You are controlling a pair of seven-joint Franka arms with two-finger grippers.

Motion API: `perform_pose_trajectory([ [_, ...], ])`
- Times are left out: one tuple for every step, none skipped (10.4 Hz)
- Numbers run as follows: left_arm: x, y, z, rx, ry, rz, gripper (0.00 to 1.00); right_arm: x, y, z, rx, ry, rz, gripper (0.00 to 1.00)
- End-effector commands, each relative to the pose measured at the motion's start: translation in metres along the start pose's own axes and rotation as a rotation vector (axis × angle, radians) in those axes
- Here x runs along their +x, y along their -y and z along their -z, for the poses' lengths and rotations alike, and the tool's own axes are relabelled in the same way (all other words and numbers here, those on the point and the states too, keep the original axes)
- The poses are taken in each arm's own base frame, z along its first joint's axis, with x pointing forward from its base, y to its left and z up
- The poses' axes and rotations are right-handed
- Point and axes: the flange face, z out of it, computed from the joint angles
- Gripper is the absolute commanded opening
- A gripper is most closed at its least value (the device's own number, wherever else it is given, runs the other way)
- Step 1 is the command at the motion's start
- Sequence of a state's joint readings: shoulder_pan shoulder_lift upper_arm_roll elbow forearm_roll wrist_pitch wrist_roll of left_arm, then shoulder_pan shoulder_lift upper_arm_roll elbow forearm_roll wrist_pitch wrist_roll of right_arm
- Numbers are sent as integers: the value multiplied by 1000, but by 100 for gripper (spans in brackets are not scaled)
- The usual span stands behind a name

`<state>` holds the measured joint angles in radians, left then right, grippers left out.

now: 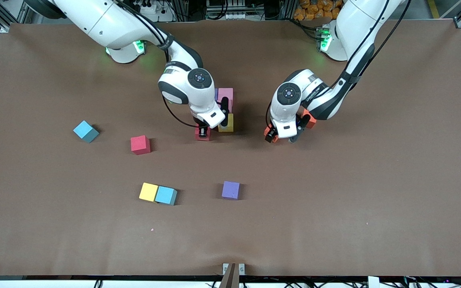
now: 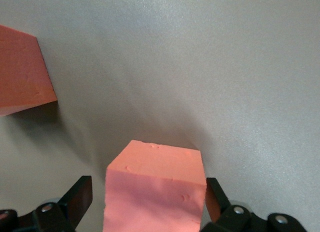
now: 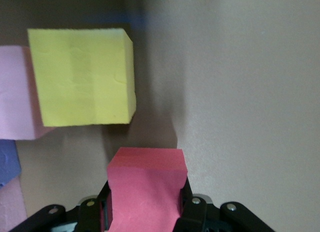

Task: Form number 2 with 11 blocks

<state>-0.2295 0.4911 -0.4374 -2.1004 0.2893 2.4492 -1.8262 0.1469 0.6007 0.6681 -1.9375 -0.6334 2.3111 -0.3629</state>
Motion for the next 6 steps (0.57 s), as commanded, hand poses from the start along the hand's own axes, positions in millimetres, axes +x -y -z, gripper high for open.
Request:
perform_pose_trajectory([
  [2, -1, 0, -11, 0, 13, 100, 2, 8, 6, 1, -12, 19, 34],
  [2, -1, 0, -11, 0, 13, 100, 5, 13, 7, 8, -17, 24, 34],
  [2, -1, 0, -11, 0, 13, 100, 4, 18, 3, 17, -11, 27, 34],
  [2, -1, 0, -11, 0, 13, 100, 4, 22, -2, 28, -9, 27, 34],
  [2, -1, 0, -11, 0, 13, 100, 5, 23, -1, 34, -19, 28, 34],
  [2, -2, 2, -14, -1, 13, 100, 4, 25, -3, 42, -19, 27, 34],
])
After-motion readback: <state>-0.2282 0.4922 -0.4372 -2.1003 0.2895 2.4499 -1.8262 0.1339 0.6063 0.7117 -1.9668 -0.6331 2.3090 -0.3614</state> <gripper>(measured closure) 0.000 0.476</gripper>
